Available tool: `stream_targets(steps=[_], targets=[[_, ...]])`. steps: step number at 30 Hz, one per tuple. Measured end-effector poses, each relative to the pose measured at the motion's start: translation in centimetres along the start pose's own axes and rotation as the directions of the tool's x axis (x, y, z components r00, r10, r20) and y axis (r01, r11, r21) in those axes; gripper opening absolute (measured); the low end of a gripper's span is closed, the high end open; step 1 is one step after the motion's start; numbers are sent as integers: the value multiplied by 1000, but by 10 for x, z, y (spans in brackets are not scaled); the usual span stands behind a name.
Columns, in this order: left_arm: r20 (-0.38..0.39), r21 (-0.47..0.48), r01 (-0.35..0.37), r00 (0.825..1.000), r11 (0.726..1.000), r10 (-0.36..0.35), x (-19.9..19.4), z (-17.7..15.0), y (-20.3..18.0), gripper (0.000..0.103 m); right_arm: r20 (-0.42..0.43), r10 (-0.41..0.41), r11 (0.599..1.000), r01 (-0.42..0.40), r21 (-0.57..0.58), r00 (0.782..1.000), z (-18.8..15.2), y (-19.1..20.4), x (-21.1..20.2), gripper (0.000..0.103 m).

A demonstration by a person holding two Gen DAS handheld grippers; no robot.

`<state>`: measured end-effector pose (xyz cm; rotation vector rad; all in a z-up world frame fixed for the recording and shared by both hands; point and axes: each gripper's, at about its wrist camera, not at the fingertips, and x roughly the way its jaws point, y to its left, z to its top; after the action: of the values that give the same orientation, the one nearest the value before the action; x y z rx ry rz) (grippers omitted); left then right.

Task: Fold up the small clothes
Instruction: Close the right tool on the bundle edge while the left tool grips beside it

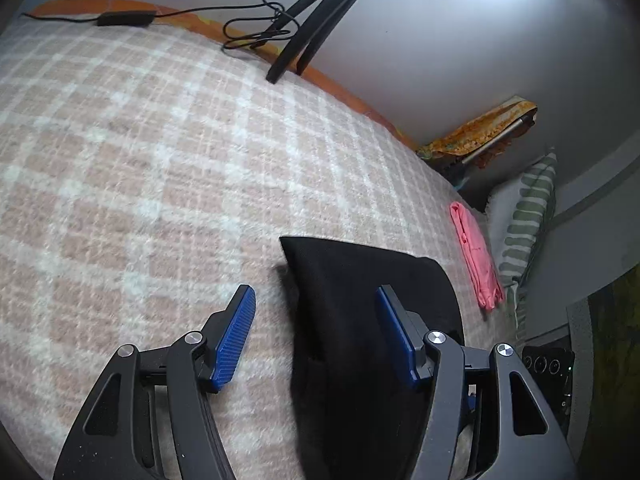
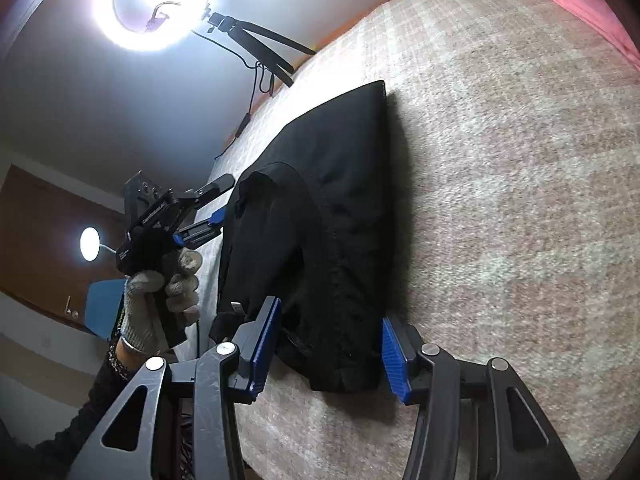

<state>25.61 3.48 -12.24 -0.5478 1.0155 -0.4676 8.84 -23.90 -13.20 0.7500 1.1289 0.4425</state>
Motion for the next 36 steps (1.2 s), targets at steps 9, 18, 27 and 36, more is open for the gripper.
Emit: stream_targets(steps=[9,18,27,36], targets=[[-12,67,-10,1000,998,11,19,4,-15,35,4,37,998,-38,50,999,4,0,10,42],[25,155,-79,997,985,76,25,2,-29,3,13,-83,996,82,40,996,6,8,9,7],[103,267,-119,990,956,95,13,-1,-62,2,37,-217,971,220,-95,975,8,37,1,5],[143,355,-118,987,927,71,6,-6,-96,2,98,-248,958,258,-121,964,11,44,-31,5]])
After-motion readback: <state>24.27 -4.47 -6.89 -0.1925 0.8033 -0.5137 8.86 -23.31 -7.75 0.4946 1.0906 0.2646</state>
